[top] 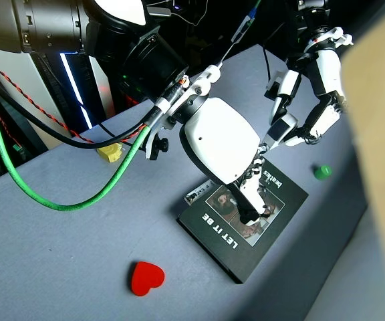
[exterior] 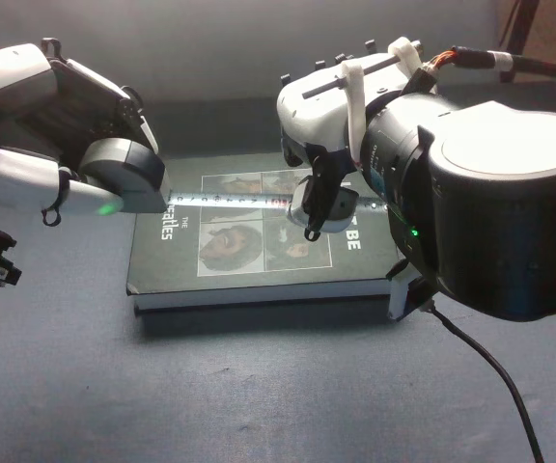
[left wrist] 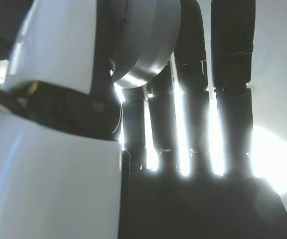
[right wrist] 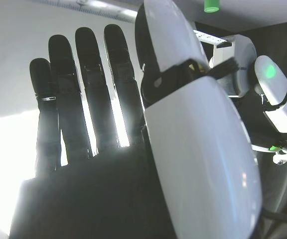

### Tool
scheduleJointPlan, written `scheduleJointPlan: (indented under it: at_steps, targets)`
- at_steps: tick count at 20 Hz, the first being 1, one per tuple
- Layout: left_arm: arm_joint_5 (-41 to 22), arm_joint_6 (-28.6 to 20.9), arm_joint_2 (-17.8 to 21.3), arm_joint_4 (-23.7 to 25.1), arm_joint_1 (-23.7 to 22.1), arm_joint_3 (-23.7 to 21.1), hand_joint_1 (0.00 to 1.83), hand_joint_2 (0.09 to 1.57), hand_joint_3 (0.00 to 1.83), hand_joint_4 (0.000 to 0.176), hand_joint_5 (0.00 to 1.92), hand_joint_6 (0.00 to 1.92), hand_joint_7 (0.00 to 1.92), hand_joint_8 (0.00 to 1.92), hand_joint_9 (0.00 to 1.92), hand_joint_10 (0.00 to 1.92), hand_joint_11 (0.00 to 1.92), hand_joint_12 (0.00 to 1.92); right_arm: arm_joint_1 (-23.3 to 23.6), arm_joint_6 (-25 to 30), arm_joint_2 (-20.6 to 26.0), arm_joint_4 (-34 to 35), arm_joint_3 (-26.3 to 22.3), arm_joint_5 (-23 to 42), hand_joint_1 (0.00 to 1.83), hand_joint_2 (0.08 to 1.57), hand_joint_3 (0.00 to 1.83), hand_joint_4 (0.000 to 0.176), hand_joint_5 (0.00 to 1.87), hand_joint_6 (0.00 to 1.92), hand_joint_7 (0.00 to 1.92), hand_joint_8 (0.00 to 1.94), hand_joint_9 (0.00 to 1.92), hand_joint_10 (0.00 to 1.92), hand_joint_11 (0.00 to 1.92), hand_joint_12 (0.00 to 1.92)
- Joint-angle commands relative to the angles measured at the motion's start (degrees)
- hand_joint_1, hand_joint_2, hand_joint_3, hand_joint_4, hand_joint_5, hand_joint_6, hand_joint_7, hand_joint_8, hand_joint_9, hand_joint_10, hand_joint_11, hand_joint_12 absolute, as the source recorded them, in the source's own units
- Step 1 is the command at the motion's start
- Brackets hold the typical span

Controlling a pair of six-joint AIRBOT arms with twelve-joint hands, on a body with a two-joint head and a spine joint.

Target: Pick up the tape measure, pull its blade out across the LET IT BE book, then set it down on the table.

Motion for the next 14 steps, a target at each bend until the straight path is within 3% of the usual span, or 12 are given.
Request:
scheduleJointPlan:
  at_steps: [1, 2, 3, 4, 6, 14]
  targets:
    - [-6.86, -0.84, 0.02, -2.09, -0.49, 0.38, 1.4, 1.03, 0.0, 0.0, 1.04, 0.66, 1.21, 0.51, 1.16, 0.92, 1.15, 0.7, 0.32, 0.11, 0.25, -5.38, -0.26, 0.2, 1.04, 1.19, 0.0, 0.0, 0.82, 0.95, 0.88, 0.03, 0.77, 0.04, 0.3, 1.13]
    - [-6.86, -0.84, 0.02, -2.09, -0.46, 0.39, 1.4, 1.03, 0.0, 0.0, 1.04, 0.66, 1.22, 0.5, 1.16, 0.93, 1.15, 0.7, 0.31, 0.11, 0.25, -5.43, -0.26, 0.2, 1.16, 1.16, 0.0, 0.007, 0.89, 1.11, 0.91, 0.84, 0.94, 0.14, 0.44, 1.26]
    - [-6.87, -0.84, 0.02, -2.08, -0.46, 0.38, 1.4, 1.04, 0.0, 0.0, 1.03, 0.68, 1.22, 0.49, 1.15, 0.94, 1.16, 0.7, 0.31, 0.11, 0.25, -5.44, -0.26, 0.2, 1.18, 1.16, 0.0, 0.03, 0.91, 1.1, 0.91, 1.05, 0.95, 0.41, 0.54, 1.34]
    - [-6.87, -0.84, -0.01, -2.08, -0.46, 0.37, 1.4, 1.04, 0.0, 0.0, 1.03, 0.68, 1.23, 0.49, 1.15, 0.94, 1.16, 0.7, 0.31, 0.11, 0.26, -5.44, -0.26, 0.22, 1.19, 1.15, 0.0, 0.032, 0.92, 1.07, 0.91, 1.11, 0.88, 0.67, 0.58, 1.4]
    - [-6.91, -0.84, -0.06, -2.08, -0.46, 0.38, 1.4, 1.04, 0.0, 0.0, 1.03, 0.68, 1.24, 0.47, 1.14, 0.96, 1.15, 0.7, 0.31, 0.11, 0.29, -5.44, -0.26, 0.24, 1.19, 1.16, 0.0, 0.029, 0.91, 1.07, 0.89, 1.17, 0.81, 0.86, 0.59, 1.42]
    - [-7.17, -0.84, -0.2, -2.08, -0.34, 0.79, 1.4, 1.04, 0.0, 0.0, 1.04, 0.68, 1.23, 0.48, 1.15, 0.94, 1.15, 0.7, -0.07, -0.06, 1.07, -5.45, -0.46, 0.98, 1.19, 1.16, 0.0, 0.026, 0.91, 1.07, 0.88, 1.19, 0.81, 0.89, 0.6, 1.43]
